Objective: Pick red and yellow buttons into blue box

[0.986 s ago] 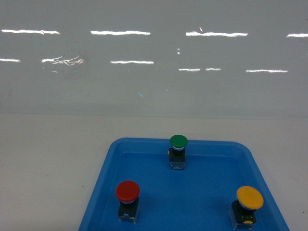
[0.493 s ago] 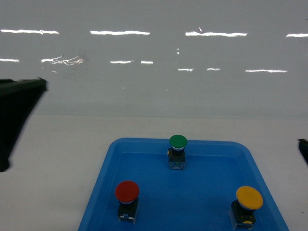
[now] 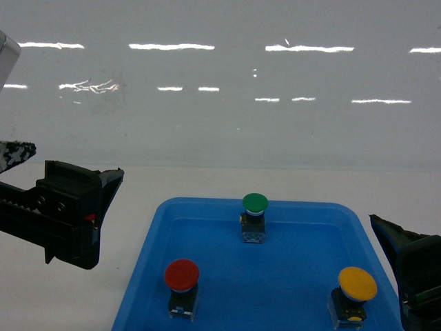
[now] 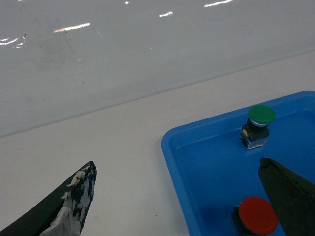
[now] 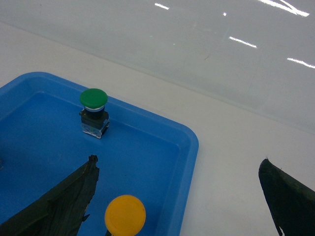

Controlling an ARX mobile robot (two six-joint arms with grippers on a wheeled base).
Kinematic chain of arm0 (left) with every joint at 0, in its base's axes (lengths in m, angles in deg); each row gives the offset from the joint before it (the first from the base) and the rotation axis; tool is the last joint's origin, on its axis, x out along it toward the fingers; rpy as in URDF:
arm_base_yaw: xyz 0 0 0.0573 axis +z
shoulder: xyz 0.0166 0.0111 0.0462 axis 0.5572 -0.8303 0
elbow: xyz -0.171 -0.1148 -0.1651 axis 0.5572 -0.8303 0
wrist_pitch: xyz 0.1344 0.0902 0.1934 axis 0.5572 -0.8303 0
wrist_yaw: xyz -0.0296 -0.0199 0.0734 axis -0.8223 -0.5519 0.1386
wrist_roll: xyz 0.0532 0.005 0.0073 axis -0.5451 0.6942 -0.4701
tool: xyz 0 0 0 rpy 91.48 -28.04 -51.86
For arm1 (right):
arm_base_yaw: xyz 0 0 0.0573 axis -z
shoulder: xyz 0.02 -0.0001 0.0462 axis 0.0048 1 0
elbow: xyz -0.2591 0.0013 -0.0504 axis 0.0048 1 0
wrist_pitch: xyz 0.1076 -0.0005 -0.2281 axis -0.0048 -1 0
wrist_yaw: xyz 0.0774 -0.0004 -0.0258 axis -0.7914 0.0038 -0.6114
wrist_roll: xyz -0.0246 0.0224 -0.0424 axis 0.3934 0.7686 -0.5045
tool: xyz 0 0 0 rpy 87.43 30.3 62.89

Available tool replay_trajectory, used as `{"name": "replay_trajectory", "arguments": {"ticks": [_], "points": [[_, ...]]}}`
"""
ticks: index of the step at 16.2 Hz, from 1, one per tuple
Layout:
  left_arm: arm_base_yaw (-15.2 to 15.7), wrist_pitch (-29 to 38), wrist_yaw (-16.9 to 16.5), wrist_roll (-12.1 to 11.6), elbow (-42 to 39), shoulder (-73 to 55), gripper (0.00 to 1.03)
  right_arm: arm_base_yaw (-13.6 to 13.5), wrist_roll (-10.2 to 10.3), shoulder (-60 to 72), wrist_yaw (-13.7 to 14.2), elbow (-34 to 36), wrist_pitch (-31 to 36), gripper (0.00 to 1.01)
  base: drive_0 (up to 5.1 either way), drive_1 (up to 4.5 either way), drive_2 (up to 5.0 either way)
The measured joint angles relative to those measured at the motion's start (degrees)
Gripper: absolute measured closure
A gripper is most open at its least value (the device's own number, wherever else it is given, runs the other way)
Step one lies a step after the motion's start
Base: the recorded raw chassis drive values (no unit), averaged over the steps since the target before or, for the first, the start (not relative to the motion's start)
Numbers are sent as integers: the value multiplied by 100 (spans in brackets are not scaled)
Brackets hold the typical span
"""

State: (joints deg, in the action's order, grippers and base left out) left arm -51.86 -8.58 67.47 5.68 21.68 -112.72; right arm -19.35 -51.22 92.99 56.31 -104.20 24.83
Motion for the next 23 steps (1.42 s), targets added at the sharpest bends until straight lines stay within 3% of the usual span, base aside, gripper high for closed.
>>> {"name": "replay_trajectory", "arguments": {"ticks": [4, 7, 9, 11, 17, 23], "points": [[-2, 2, 0, -11, 0, 0, 5, 9, 4, 470, -70, -24, 269, 3, 0, 0, 0], [-2, 0, 0, -13, 0, 0, 5, 146, -24, 1106, -319, -396, 7, 3, 0, 0, 0], [-2, 2, 0, -13, 0, 0, 5, 234, -170, 1641, -538, -927, -46, 3, 0, 0, 0], [-2, 2, 0, -13, 0, 0, 5, 208, -295, 2157, -968, -1486, -638, 3, 0, 0, 0], [-2, 2, 0, -13, 0, 0, 5, -17, -599, 2673, -938, -1941, -1381, 3, 0, 0, 0], [-2, 2, 0, -13, 0, 0, 5, -55, -682, 3467, -848, -1998, -1379, 3, 0, 0, 0]]}}
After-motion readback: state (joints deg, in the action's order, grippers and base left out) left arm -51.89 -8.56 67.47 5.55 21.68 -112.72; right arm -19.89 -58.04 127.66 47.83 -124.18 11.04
